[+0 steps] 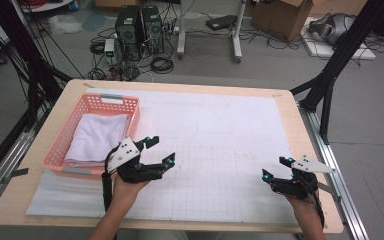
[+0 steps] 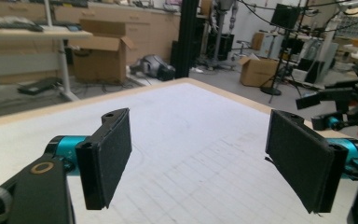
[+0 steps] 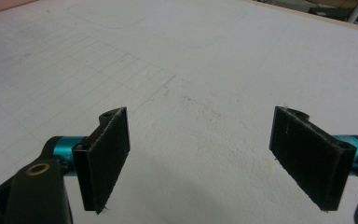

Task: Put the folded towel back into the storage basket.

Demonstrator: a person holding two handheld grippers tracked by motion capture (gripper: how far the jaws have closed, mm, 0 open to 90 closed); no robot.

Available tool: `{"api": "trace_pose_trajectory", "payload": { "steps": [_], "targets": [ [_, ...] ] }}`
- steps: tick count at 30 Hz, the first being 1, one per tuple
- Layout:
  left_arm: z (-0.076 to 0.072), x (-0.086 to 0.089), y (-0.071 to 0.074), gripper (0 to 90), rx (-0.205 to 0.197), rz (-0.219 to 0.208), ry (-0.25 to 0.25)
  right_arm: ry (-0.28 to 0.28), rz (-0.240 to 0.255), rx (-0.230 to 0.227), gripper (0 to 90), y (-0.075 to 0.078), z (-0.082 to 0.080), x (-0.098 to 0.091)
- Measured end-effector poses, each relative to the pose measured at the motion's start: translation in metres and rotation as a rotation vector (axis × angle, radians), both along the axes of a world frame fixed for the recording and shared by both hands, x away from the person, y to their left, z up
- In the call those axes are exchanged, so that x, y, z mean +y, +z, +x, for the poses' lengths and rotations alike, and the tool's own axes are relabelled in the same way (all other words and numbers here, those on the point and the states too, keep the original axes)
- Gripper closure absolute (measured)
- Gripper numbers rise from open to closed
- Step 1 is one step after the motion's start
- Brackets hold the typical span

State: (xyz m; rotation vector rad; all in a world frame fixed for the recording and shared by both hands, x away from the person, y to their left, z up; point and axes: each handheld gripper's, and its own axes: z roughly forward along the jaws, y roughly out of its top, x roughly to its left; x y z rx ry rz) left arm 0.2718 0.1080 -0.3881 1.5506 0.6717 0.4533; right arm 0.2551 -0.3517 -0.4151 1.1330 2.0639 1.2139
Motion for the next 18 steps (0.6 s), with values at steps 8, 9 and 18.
{"api": "trace_pose_trajectory", "payload": {
  "steps": [8,9,18],
  "targets": [
    [-0.003,-0.010,-0.017,23.6,0.021,0.042,-0.024,0.012,0.009,-0.010,19.1,0.001,-0.003,0.004],
    [-0.003,-0.010,-0.020,23.7,0.026,0.042,-0.022,0.015,0.007,-0.010,19.1,0.001,-0.004,0.005],
    [-0.005,-0.012,-0.032,23.9,0.053,0.067,-0.043,0.008,0.006,-0.020,19.1,0.001,-0.006,0.004]
  ]
}}
